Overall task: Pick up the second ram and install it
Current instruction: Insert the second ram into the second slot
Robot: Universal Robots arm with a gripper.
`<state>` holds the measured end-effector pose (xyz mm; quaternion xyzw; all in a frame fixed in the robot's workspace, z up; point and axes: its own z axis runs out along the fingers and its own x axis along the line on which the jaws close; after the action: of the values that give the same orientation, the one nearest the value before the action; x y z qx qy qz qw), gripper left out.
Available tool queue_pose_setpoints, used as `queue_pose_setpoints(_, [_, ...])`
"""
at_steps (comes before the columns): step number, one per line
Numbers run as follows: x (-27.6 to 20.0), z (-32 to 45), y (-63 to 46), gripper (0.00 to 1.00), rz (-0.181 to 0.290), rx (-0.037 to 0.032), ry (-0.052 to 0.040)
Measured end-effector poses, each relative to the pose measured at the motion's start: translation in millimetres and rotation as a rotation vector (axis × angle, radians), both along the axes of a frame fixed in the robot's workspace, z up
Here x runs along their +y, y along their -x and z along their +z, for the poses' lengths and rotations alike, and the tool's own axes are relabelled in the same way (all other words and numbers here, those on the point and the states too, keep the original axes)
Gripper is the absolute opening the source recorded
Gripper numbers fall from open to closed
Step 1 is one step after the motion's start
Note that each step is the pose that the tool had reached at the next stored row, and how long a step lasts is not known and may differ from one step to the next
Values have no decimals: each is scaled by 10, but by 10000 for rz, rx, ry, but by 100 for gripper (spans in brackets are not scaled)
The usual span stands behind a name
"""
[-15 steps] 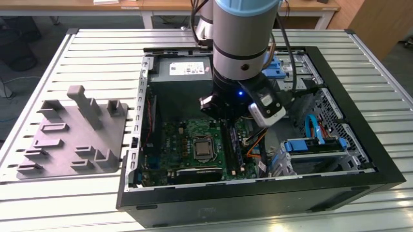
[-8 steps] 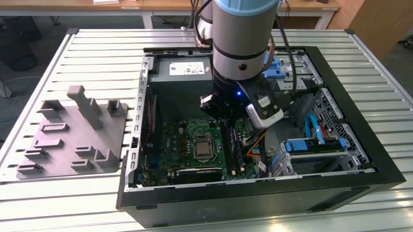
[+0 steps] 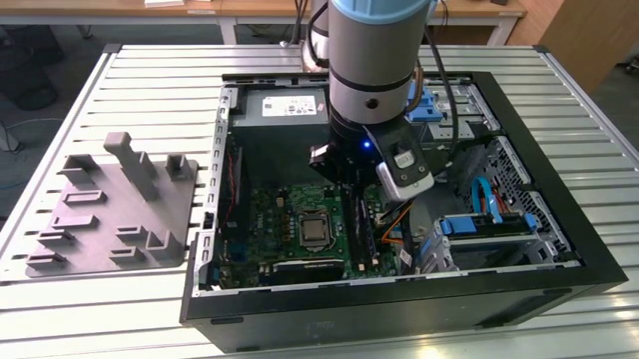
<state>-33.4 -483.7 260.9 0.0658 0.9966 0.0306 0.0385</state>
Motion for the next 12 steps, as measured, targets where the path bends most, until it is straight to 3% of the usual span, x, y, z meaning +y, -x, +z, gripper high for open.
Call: queue_pose_setpoints(12, [0, -1, 0, 14, -1300, 0, 2])
